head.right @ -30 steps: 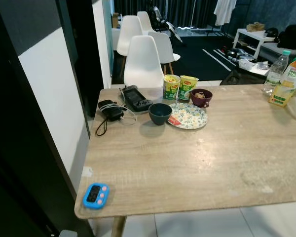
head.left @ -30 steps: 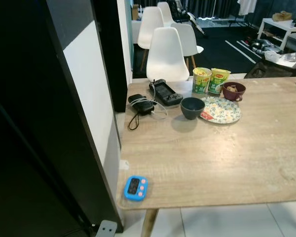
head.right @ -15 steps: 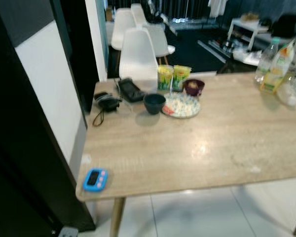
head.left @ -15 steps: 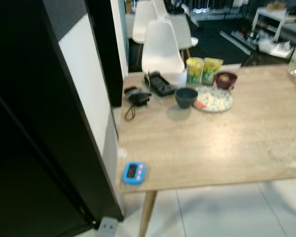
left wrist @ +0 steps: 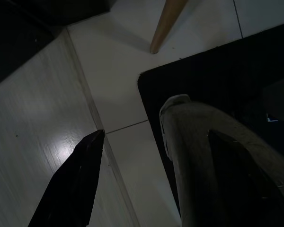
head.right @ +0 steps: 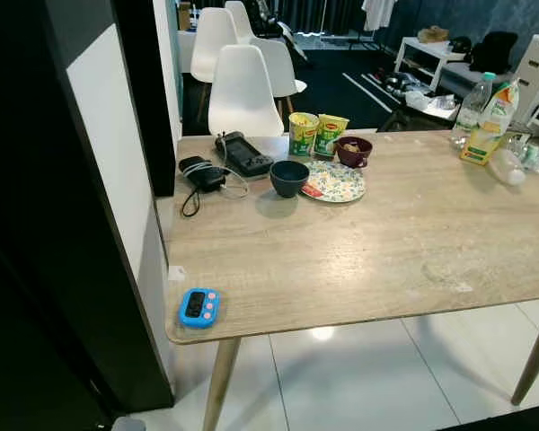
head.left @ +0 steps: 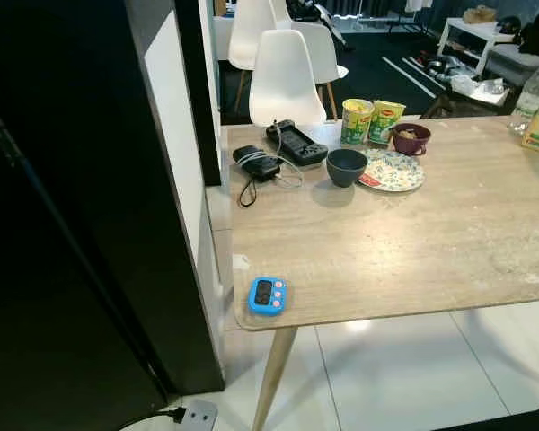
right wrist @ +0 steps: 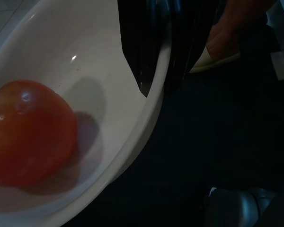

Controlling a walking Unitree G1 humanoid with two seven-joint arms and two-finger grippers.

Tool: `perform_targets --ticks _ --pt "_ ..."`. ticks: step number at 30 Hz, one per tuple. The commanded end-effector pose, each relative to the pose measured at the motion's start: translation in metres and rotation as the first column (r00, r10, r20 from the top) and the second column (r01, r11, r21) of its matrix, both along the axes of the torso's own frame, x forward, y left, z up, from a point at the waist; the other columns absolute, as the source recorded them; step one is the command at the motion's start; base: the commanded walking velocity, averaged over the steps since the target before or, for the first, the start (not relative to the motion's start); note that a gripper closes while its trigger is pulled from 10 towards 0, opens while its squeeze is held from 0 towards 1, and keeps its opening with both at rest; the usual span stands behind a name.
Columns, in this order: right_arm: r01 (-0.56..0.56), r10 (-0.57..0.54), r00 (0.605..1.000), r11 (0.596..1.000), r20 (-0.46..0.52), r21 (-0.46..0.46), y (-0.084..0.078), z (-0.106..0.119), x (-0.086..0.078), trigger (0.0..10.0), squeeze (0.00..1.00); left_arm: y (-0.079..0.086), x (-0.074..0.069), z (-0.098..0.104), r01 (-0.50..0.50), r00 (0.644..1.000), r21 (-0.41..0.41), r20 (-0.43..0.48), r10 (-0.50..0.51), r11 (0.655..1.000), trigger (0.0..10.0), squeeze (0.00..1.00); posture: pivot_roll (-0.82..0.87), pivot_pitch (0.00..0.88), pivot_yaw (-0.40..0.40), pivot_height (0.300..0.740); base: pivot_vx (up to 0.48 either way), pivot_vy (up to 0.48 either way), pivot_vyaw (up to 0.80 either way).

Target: Restocking fridge

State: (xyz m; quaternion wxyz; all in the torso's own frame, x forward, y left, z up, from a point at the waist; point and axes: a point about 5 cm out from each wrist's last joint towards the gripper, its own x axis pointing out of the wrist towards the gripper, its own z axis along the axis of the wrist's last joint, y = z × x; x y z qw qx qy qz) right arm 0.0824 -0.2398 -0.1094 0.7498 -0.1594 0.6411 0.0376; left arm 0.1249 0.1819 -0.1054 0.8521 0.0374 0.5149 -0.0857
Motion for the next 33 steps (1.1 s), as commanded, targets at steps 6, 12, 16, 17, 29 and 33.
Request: perform_targets --ticks 6,12,16,17,29,33 --pt "-0.007 0.007 1.0 1.0 0.006 -0.01 -0.0033 0.0012 0.0019 10.0 0.0 -0.0031 -0.0143 -0.0047 0.025 0.998 -0.017 -0.055 -0.026 1.0 10.0 0.0 0.04 0.0 -0.051 0.74 0.0 -0.354 0.0" --pt "-0.007 0.007 1.0 1.0 0.006 -0.008 -0.0028 0.0011 0.0016 10.0 0.0 -0.004 -0.0147 -0.0049 0.03 0.998 -0.023 -0.057 -0.031 0.999 10.0 0.0 0.04 0.0 -0.05 0.74 0.0 -0.418 0.0" --pt "-0.008 0.008 1.0 1.0 0.006 -0.008 -0.0023 0.0009 0.0012 10.0 0.0 -0.0044 -0.0146 -0.0048 0.033 0.998 -0.026 -0.057 -0.034 0.999 10.0 0.0 0.04 0.0 -0.05 0.74 0.0 -0.458 0.0" --pt "-0.008 0.008 1.0 1.0 0.006 -0.008 -0.0023 0.0008 0.0011 10.0 0.0 -0.0045 -0.0145 -0.0048 0.033 0.998 -0.027 -0.057 -0.035 0.999 10.0 0.0 0.04 0.0 -0.05 0.74 0.0 -0.461 0.0" --pt "-0.008 0.009 1.0 1.0 0.003 -0.007 -0.0022 0.0005 -0.0002 10.0 0.0 -0.0052 -0.0147 -0.0049 0.04 0.997 -0.028 -0.058 -0.042 0.999 10.0 0.0 0.04 0.0 -0.05 0.74 0.0 -0.462 0.0" --pt "-0.008 0.008 1.0 1.0 0.003 -0.007 -0.0021 0.0005 -0.0002 10.0 0.0 -0.0052 -0.0143 -0.0048 0.041 0.997 -0.028 -0.057 -0.043 0.999 10.0 0.0 0.04 0.0 -0.051 0.74 0.0 -0.465 0.0"
